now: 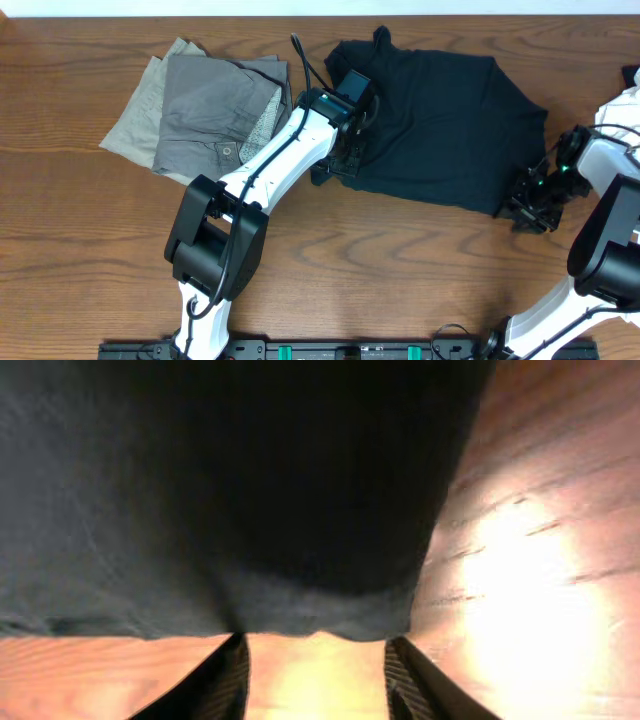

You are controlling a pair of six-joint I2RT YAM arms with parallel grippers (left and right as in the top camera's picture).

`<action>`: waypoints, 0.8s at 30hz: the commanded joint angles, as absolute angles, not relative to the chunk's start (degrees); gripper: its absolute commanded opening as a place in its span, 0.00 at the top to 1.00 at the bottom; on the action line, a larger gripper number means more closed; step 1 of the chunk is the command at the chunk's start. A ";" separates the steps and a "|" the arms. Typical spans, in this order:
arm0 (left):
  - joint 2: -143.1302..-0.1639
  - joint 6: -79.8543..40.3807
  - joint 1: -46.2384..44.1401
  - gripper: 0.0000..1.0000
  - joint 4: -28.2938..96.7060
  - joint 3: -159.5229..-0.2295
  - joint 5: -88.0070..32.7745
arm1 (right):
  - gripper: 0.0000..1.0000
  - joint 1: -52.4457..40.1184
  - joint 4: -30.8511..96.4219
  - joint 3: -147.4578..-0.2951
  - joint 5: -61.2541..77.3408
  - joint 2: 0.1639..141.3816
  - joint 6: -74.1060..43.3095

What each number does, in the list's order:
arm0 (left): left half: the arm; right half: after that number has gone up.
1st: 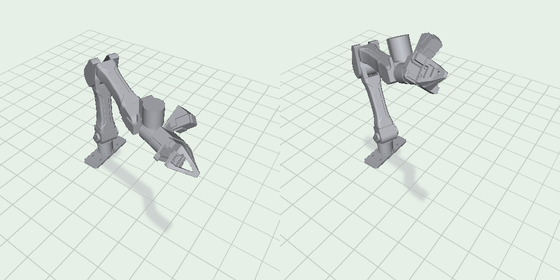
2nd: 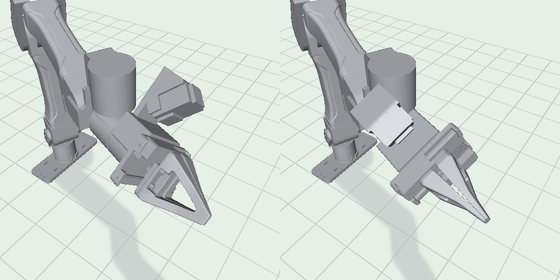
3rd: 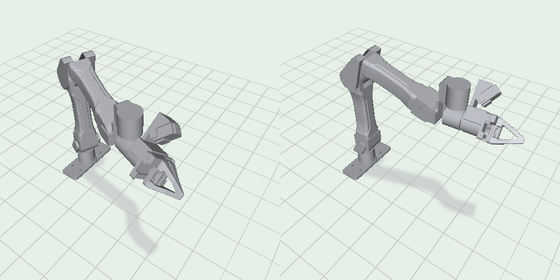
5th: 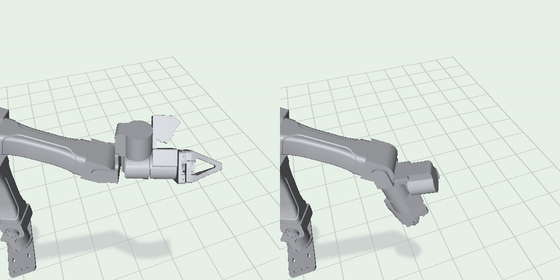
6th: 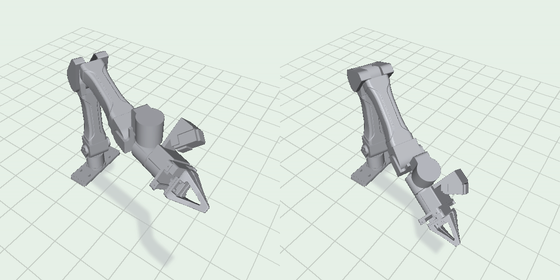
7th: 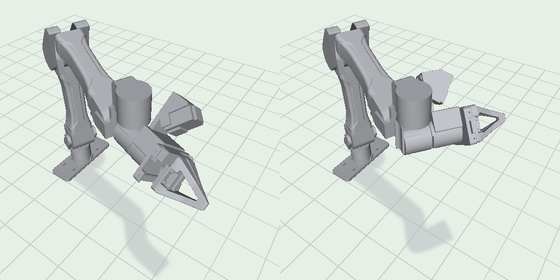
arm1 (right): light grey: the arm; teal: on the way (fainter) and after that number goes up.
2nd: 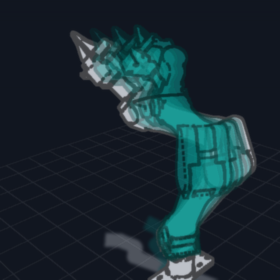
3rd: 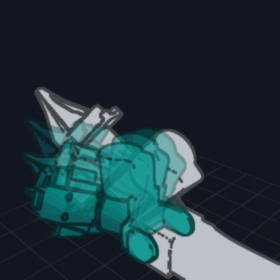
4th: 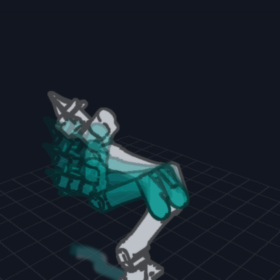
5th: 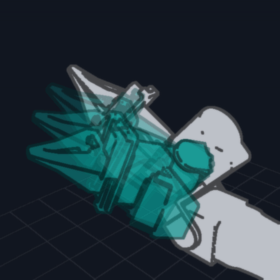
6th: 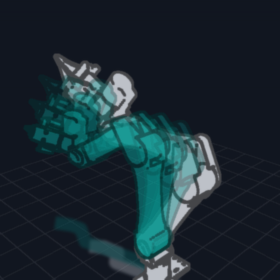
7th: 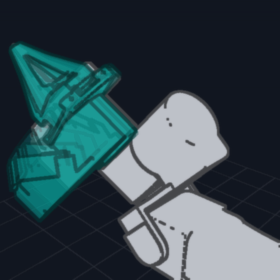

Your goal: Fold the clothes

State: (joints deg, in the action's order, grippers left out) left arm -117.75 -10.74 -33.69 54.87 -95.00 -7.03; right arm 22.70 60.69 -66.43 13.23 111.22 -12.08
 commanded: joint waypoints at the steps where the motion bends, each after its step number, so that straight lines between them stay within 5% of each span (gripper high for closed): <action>1: -117.99 -11.00 -33.56 0.94 54.76 -94.83 -5.89 | 0.54 24.05 57.19 -65.01 12.43 110.48 -14.48; 7: -117.99 -10.98 -33.56 0.94 54.94 -94.83 -5.89 | 0.59 26.00 52.99 -66.22 10.70 110.45 -15.70; 12: -117.99 -9.67 -33.56 0.94 55.11 -94.83 -5.89 | 0.99 26.61 53.74 -67.24 10.02 110.45 -15.16; 24: -116.79 -7.53 -33.58 0.94 67.31 -94.83 -5.93 | 0.99 26.55 65.54 -68.16 4.67 94.04 -14.39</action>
State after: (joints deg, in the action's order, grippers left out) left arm -117.75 -8.73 -33.71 65.06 -95.00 -7.07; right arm 26.35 64.23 -66.67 8.03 100.77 -14.83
